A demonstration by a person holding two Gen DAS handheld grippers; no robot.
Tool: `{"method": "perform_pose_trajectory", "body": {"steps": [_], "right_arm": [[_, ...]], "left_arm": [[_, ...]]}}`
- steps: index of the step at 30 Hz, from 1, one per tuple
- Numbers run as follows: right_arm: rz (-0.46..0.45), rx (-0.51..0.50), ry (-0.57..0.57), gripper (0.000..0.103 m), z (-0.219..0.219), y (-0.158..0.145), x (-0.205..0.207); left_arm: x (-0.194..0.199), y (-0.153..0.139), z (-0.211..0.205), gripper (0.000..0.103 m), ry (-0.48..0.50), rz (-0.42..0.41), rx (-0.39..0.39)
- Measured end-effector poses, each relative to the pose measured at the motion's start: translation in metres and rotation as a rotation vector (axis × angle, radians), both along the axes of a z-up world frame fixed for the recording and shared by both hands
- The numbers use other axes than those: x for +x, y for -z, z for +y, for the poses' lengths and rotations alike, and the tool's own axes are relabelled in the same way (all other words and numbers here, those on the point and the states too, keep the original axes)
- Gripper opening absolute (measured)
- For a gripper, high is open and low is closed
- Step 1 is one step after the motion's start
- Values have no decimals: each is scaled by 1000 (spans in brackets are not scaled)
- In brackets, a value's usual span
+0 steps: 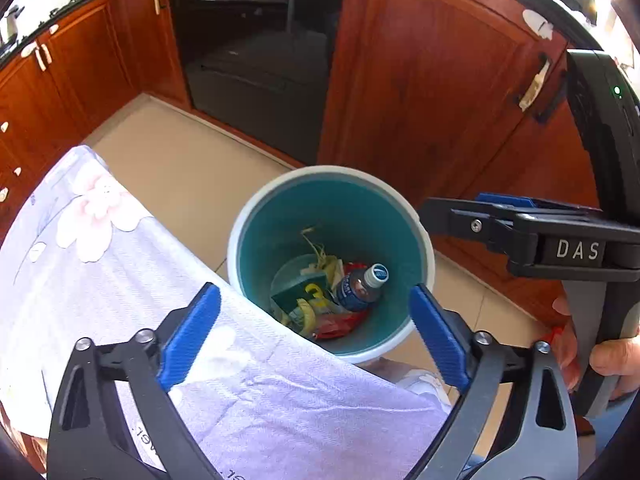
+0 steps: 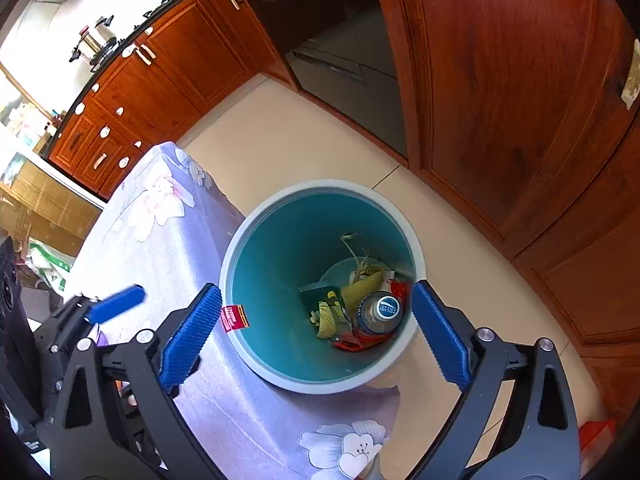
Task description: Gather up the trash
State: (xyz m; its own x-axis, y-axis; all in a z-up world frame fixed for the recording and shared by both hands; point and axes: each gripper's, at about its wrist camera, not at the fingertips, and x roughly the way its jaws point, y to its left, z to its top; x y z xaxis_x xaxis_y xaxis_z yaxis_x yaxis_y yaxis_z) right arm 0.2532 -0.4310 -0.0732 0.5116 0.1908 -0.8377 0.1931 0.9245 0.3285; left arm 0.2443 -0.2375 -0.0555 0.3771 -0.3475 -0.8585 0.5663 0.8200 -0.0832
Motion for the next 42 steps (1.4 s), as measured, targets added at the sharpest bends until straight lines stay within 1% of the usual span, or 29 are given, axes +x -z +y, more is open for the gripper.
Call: {"method": "perform_pose_trajectory", "body": {"steps": [5,10,12,18,22,26,30,33,36,39,42], "right_arm": [[-20,-15,0,92,2,-13,-10],[-61,-30,-10,92,8,-31,-24],[-83,-44,-20,95,12,-41,-32],[-151,-73,-49,96,25,-75,-62],[-167,-135,-71,96,39,-96,-83],[-151,-200,-92,96,54,-109,-102],[-128,-248,-115,96,64,-108,-118],[-108,-266,-133,96,69,-103,-129],[-93,-288,-145,96,73,-94,-138],[-82,-317,-144,96,79,-84,-144],[-63,-323,-143,96,82,-72,-148]], "left_arm": [[-8,-12,5,99,-33,-19,-3],[-17,-22,9,99,-50,-42,3],[-22,-28,13,99,-59,-50,1],[-47,-51,30,99,-97,-125,10],[-68,-73,46,99,-152,-189,-9],[-87,-86,58,99,-177,-209,-29],[-102,-89,66,99,-202,-202,-48],[-109,-87,69,99,-214,-188,-42],[-115,-80,73,99,-225,-176,-35],[-117,-71,76,99,-244,-144,-45],[-117,-61,78,99,-266,-124,-47]]}}
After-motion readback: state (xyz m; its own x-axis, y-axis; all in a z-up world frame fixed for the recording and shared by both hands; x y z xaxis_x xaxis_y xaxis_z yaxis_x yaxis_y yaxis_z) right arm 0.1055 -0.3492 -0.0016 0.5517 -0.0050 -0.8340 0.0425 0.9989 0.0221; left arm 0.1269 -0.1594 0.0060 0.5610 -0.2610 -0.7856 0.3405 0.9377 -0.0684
